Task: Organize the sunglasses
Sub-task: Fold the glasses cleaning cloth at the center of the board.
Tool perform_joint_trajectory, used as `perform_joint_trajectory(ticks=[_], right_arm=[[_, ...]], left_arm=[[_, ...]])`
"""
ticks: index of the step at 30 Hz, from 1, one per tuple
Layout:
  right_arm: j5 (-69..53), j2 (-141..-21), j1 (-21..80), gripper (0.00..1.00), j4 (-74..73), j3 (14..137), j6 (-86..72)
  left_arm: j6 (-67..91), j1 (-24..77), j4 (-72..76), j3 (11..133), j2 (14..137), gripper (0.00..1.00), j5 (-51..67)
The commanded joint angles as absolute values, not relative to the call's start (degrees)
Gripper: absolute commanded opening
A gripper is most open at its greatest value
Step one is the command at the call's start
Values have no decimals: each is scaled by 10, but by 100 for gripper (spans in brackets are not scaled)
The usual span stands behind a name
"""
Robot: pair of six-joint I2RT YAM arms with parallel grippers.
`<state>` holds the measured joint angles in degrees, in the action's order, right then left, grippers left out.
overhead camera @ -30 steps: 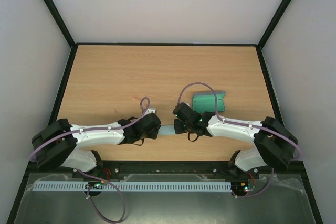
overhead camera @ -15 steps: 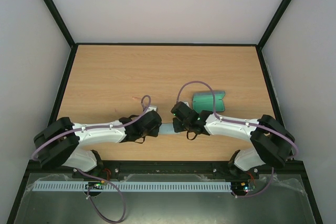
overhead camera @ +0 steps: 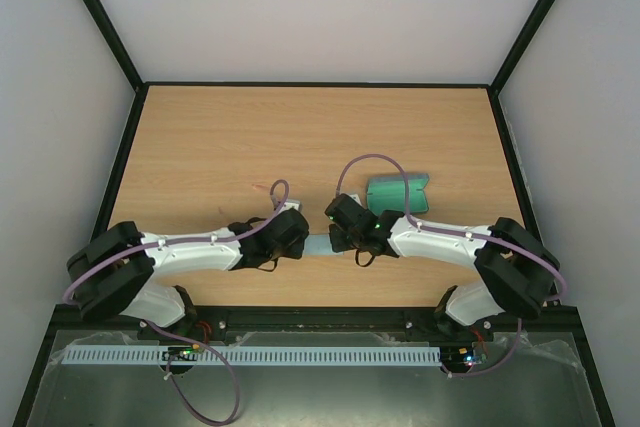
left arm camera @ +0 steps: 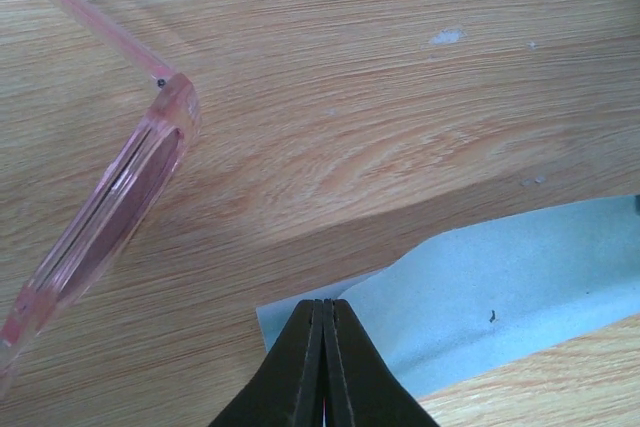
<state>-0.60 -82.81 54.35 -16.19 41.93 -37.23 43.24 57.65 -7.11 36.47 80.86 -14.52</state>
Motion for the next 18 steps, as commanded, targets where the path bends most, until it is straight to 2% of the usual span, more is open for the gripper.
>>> perform_joint_trajectory(ticks=[1,18], right_arm=[[15,-833,540,1,-168,432,-367],[12,-841,531,1,-164,432,-367]], left_arm=[[426,570,-66,373,818,3,-150],[420,562,-62,373,820,3,-152]])
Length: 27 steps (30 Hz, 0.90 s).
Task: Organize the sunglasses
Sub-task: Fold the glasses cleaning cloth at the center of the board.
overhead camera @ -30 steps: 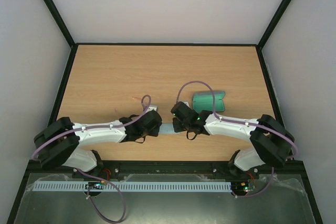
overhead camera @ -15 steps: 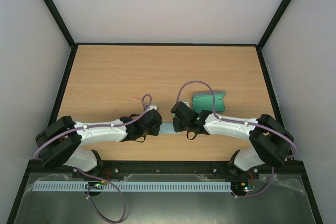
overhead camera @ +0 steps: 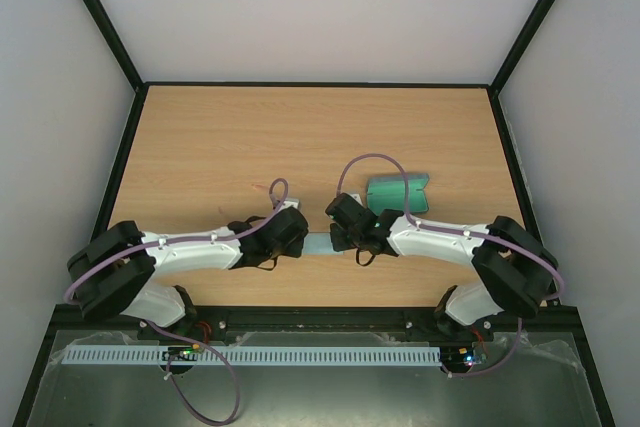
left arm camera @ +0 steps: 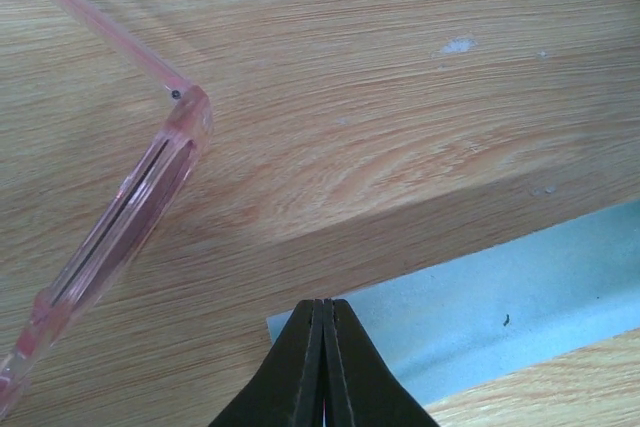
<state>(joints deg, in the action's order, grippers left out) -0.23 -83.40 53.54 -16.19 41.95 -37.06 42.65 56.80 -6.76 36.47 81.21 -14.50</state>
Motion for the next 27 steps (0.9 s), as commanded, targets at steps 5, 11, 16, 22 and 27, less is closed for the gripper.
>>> perform_joint_trajectory(ticks=[5,11,16,22,27], right_arm=[[11,-844,529,1,-162,431,-367],[11,-845,526,1,-162,432,-352],[10,-847,522,1,-161,430,-349],[6,-851,520,1,-156,430,-347],[2,-857,519,1,-153,430,-347]], left_arm=[[418,561,-58,374,826,3,-150],[417,559,-54,374,834,3,-148],[414,557,-53,375,837,3,-148],[414,555,-52,375,837,3,-148],[414,555,-52,375,838,3,-145]])
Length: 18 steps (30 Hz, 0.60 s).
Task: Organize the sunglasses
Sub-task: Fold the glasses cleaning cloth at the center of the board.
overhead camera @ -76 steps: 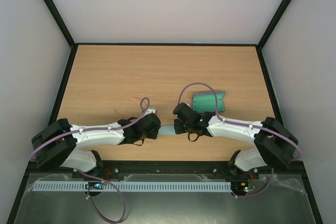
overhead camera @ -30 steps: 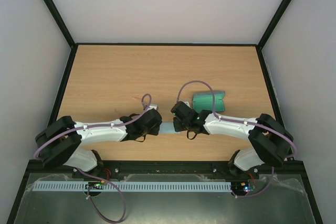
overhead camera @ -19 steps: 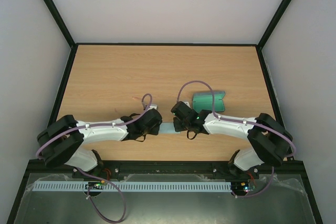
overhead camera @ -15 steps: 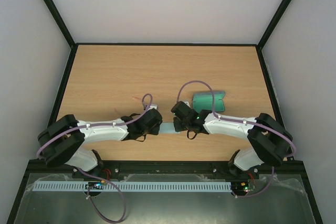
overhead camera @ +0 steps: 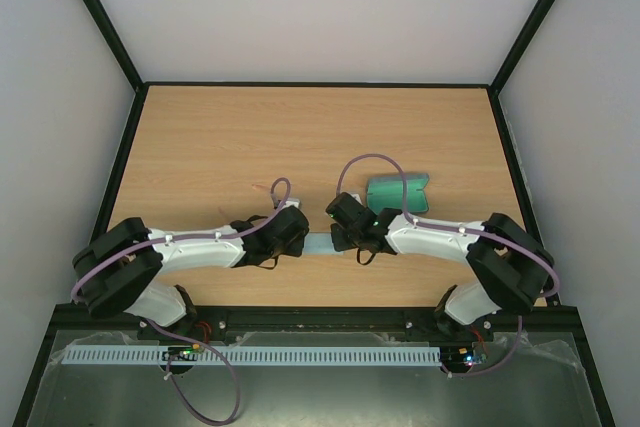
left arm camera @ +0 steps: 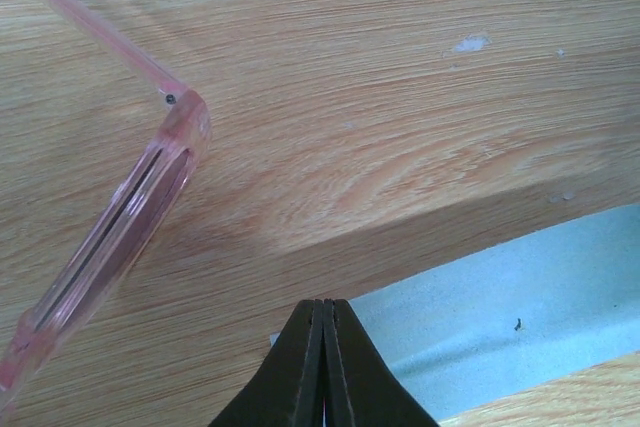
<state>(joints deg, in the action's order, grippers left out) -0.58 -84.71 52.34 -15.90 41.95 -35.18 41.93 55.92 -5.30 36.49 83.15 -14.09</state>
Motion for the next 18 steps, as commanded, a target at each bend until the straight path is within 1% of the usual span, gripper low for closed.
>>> perform_joint_trajectory(ticks=[1,18], right_arm=[[2,-858,519,1,-153,430,-348],[-2,-873,518,1,-146,432,-343]], left_arm=[[413,555,-52,375,839,3,-145],[418,555,-48,370,845,3,-144]])
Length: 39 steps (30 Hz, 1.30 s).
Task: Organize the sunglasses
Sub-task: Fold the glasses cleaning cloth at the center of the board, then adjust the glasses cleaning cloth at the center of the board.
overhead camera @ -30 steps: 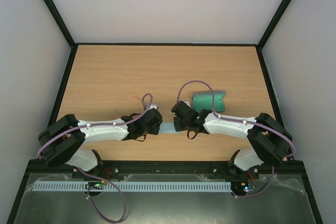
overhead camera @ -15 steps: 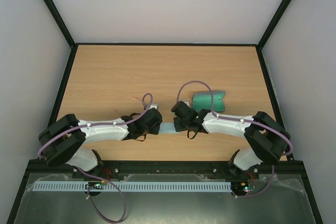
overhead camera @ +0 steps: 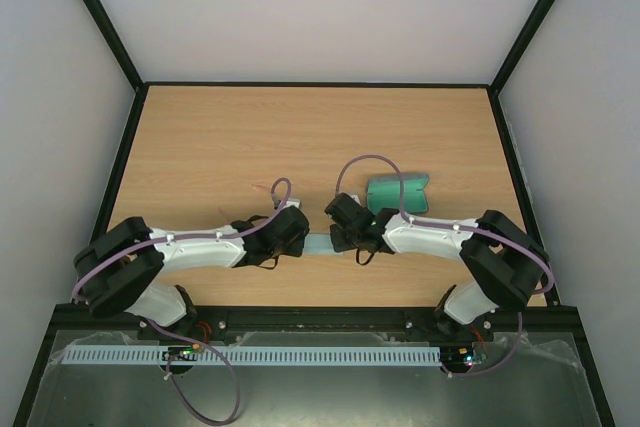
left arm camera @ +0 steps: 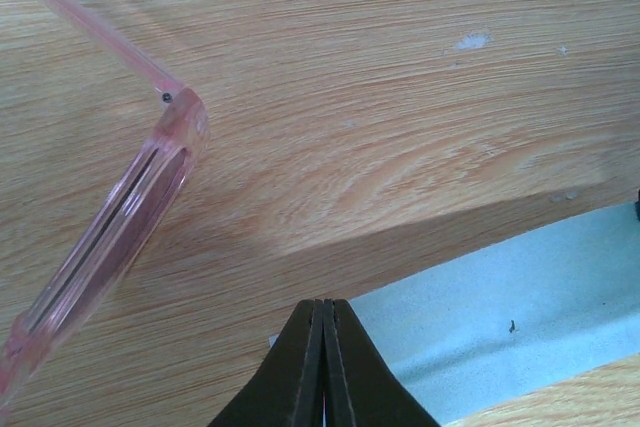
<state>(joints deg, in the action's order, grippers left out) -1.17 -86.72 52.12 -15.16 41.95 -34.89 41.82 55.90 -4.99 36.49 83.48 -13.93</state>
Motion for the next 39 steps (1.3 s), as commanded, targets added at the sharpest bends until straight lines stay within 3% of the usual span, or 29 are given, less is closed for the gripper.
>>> perform_joint_trajectory(ticks=[1,10,16,19,24,29,34,35,39], right_arm=[[-2,-873,517,1,-146,432,-343],[-2,-876,517,2,-144,432,-344],[0,-876,516,14,-147,434,-342],[2,-873,515,22,-149,436,-342],[13,-860,510,33,-167,448,-340],[16,-817,504,45,-189,453,-345],[-6,-776,504,50,-206,443,-352],[-10,-766,503,51,-209,438,-354],[-46,-729,503,51,-203,414,-373]], left_arm=[[419,555,-48,371,846,4,-143],[424,555,-52,371,844,10,-149],[429,555,-61,373,841,21,-156],[432,554,-65,372,835,33,-160],[437,552,-82,377,815,39,-163],[433,552,-123,402,781,55,-168],[429,550,-151,418,746,84,-148],[431,550,-155,418,738,95,-143],[436,546,-158,410,706,99,-105]])
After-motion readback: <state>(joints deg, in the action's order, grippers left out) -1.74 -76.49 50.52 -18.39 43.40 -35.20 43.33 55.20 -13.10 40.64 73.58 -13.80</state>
